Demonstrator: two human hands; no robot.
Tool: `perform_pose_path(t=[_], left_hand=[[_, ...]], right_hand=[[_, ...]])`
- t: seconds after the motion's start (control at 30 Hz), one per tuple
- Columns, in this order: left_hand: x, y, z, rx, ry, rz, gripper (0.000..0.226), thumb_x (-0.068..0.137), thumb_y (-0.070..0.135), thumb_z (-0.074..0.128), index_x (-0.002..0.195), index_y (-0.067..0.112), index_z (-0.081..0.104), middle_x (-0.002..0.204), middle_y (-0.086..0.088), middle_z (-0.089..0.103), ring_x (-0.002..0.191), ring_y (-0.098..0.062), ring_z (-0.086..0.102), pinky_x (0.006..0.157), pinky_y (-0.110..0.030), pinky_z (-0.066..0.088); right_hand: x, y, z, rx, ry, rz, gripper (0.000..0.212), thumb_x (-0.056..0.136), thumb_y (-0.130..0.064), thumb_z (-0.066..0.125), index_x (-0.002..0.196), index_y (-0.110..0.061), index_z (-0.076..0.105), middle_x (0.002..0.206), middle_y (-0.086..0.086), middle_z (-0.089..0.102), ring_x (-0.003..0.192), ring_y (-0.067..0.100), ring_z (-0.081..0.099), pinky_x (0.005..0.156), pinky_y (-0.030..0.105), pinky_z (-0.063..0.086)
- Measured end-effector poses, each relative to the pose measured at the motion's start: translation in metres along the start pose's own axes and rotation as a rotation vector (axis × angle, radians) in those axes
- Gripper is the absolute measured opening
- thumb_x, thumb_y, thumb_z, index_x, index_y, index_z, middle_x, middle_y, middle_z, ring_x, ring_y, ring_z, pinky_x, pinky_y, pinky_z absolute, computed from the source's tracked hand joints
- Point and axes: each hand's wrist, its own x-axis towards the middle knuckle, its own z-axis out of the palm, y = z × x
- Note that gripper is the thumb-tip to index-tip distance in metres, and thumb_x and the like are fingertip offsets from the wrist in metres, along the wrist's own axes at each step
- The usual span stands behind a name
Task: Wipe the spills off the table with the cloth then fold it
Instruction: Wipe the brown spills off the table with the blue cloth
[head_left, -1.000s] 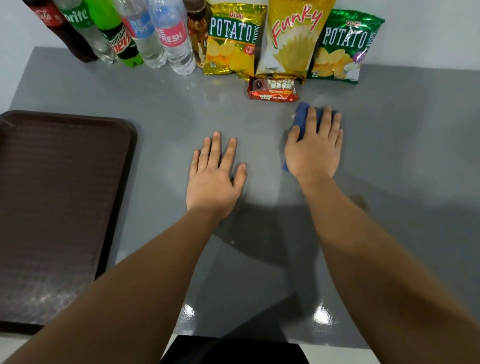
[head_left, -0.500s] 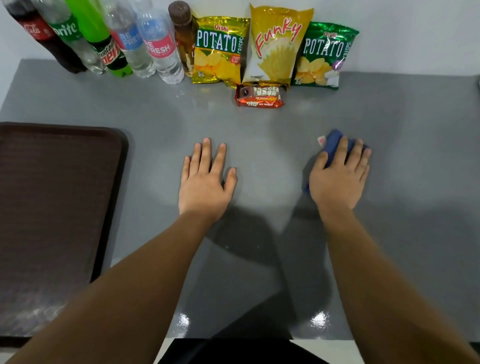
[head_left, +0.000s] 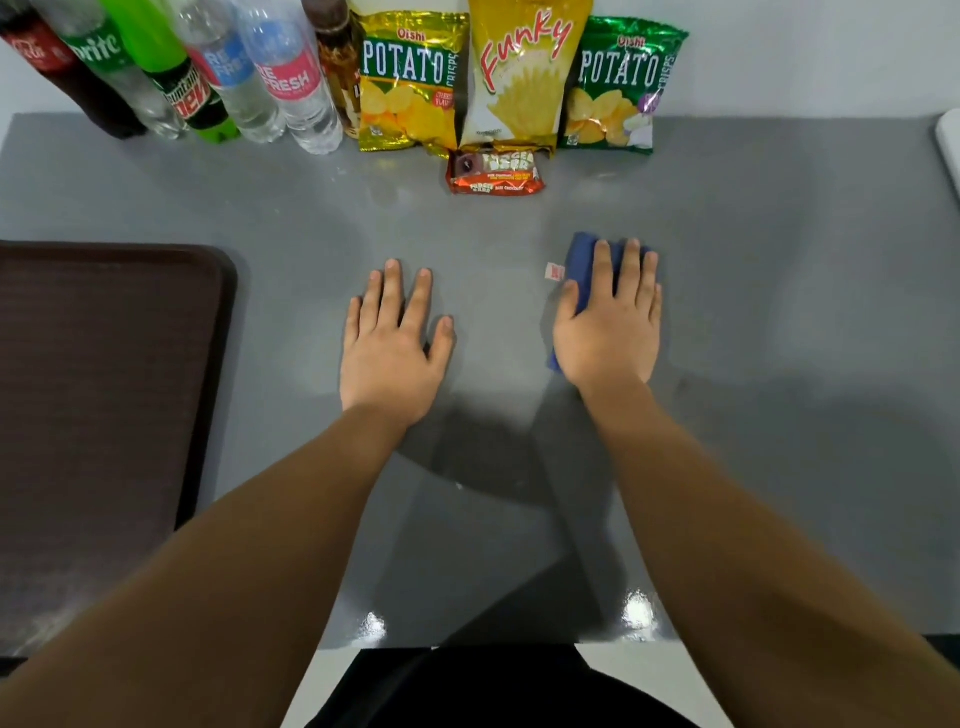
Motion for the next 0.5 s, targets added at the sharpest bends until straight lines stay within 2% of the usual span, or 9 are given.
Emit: perform_pose_path(t=[0.17,0.3,0.5], left_hand=[[-0.001,0.0,-0.002,-0.016,-0.002,-0.002,0.066,0.106,0.06,0.019,0.166,0.034,0.013,0.175,-0.003,0.004,0.161,-0.022,0.0,0.13,-0.042,0.002],[0.0,0.001,-0.002,-0.015,-0.007,-0.003,0.066,0.105,0.061,0.016,0.166,0.034,0.012,0.175,-0.003,0.003,0.161,-0.022,-0.001,0.13,-0.042,0.0],[0.001,0.001,-0.002,-0.016,-0.013,-0.002,0.067,0.105,0.061,0.015,0.166,0.034,0.01,0.175,-0.003,0.002,0.161,-0.022,-0.002,0.13,-0.043,-0.001]], right_hand=[[-0.008,0.03,-0.014,0.0,-0.011,0.045,0.064,0.107,-0.05,0.023,0.165,-0.027,0.012,0.174,0.007,0.005,0.161,0.027,-0.002,0.13,0.042,0.003],[-0.046,0.05,-0.023,0.011,0.0,0.119,0.064,0.107,-0.048,0.029,0.165,-0.025,0.013,0.174,0.008,0.006,0.161,0.028,-0.001,0.13,0.044,0.004],[-0.113,0.025,-0.007,-0.033,0.055,0.128,0.066,0.106,-0.044,0.038,0.164,-0.018,0.02,0.172,0.015,0.014,0.16,0.033,0.006,0.13,0.047,0.01]])
